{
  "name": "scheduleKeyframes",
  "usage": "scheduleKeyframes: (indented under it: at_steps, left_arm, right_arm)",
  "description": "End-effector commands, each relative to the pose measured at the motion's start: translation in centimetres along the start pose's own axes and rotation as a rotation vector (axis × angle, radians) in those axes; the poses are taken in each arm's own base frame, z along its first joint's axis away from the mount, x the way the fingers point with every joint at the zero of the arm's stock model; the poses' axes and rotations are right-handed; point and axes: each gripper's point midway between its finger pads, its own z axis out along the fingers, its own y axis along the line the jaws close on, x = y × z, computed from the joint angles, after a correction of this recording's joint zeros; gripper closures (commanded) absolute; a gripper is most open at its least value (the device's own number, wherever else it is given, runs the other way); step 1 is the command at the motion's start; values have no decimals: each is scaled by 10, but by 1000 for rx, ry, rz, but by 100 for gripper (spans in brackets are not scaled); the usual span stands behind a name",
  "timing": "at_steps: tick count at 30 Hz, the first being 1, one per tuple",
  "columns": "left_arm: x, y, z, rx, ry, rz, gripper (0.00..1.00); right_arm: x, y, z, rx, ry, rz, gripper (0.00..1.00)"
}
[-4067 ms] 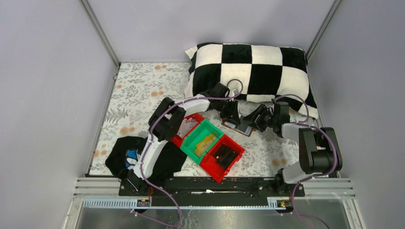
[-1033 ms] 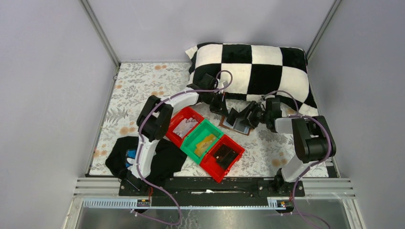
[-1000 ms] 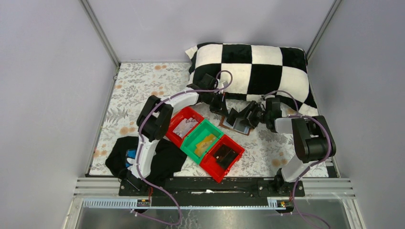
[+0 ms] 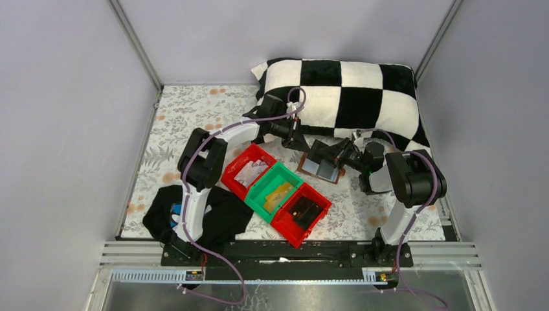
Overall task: Take the credit cards out of the card holder
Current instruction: Place the credit card in the storage box.
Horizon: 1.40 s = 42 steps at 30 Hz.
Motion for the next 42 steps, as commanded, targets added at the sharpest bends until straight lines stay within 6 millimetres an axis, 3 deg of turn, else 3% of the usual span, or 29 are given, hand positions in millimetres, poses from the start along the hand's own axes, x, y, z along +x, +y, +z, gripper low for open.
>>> scheduleKeyframes:
  at_steps: [1,4,6,10,12,14,16,20,25,33,38,42]
  left_arm:
    - [-8,-29,-12,59,-28,83,100]
    - [-10,-27,-13,35,-41,85,100]
    - [-13,-23,-14,-7,-51,91,100]
    - [-21,-17,-21,-107,-83,104,68]
    - [-27,-17,-28,-161,-112,114,61]
    - [-36,-18,-40,-231,-161,126,58]
    - [-45,-21,-57,-301,-217,139,57]
    - [-62,-26,-92,-457,-343,166,57]
    - [-65,-32,-119,-568,-437,175,57]
    - [-44,-24,-130,-613,-444,149,57]
    - [-28,-18,-134,-633,-439,141,57]
    - [-17,-22,-132,-607,-418,151,57]
  right_arm:
    - [3,24,-2,-90,10,-57,81]
    - [4,18,-3,-42,12,-63,100]
    - [4,12,-4,14,11,-78,100]
    - [-1,-9,-14,258,4,-139,100]
    - [-3,-16,-28,403,6,-183,100]
    - [0,-11,-42,490,23,-210,100]
    - [13,-10,-60,604,78,-194,100]
    - [32,14,-79,717,113,-233,100]
    - [64,35,-97,835,158,-287,100]
    - [108,55,-119,993,189,-230,100]
    - [138,59,-113,1110,187,-268,100]
    - [146,47,-105,1238,161,-267,100]
